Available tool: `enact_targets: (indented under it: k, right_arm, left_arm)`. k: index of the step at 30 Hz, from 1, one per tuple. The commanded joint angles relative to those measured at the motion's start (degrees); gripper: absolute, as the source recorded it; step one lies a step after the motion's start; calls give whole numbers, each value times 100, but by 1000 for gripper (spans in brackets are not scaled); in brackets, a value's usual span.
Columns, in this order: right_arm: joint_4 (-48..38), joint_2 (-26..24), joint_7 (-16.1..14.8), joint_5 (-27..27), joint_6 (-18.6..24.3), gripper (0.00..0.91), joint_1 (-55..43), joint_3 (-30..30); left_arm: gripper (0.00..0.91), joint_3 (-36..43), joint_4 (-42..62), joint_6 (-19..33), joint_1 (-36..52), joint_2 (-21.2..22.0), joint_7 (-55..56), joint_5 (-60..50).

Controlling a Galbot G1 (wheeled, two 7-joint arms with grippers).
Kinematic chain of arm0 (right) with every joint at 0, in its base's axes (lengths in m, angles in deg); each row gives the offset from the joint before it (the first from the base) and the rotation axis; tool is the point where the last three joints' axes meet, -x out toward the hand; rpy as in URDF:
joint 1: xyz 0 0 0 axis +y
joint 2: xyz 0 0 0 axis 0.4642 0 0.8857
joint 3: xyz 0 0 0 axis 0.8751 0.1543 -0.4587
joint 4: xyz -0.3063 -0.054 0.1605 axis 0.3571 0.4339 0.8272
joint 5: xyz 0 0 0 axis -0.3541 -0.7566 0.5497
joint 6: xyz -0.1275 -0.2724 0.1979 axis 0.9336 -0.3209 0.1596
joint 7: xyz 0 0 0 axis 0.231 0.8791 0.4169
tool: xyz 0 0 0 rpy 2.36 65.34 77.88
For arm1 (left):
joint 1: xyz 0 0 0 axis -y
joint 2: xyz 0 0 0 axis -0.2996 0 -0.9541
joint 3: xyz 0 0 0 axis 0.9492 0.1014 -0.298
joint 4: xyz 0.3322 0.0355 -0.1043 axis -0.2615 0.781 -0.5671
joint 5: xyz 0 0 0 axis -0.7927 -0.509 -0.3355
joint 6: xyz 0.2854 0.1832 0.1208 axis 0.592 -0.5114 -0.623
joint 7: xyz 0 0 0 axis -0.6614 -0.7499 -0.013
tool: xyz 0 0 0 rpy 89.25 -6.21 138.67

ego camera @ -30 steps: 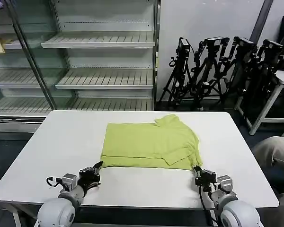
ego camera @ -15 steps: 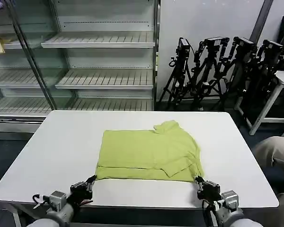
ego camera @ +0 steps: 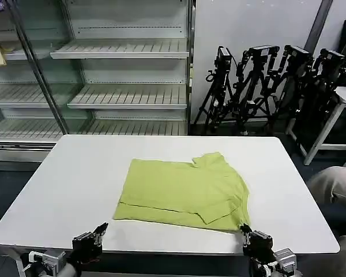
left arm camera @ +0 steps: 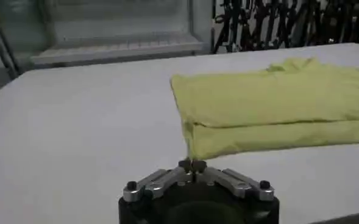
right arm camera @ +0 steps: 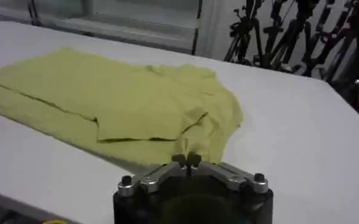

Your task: Fold and organize the clothes.

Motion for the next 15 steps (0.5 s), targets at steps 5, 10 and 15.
enact_targets:
  k: [5, 10, 15]
  right_arm:
    - [268, -197, -105, 350, -66, 907, -169, -404]
    - [333, -352, 111, 981, -307, 907, -1065, -499]
    - [-1008, -181, 610, 992, -440, 907, -2947, 391]
  left_arm:
    - [907, 40, -211, 19, 366, -5, 178, 100]
    - [907, 241, -159, 161, 820, -81, 223, 99]
    - [907, 766, 440, 578, 1782, -393, 215, -89]
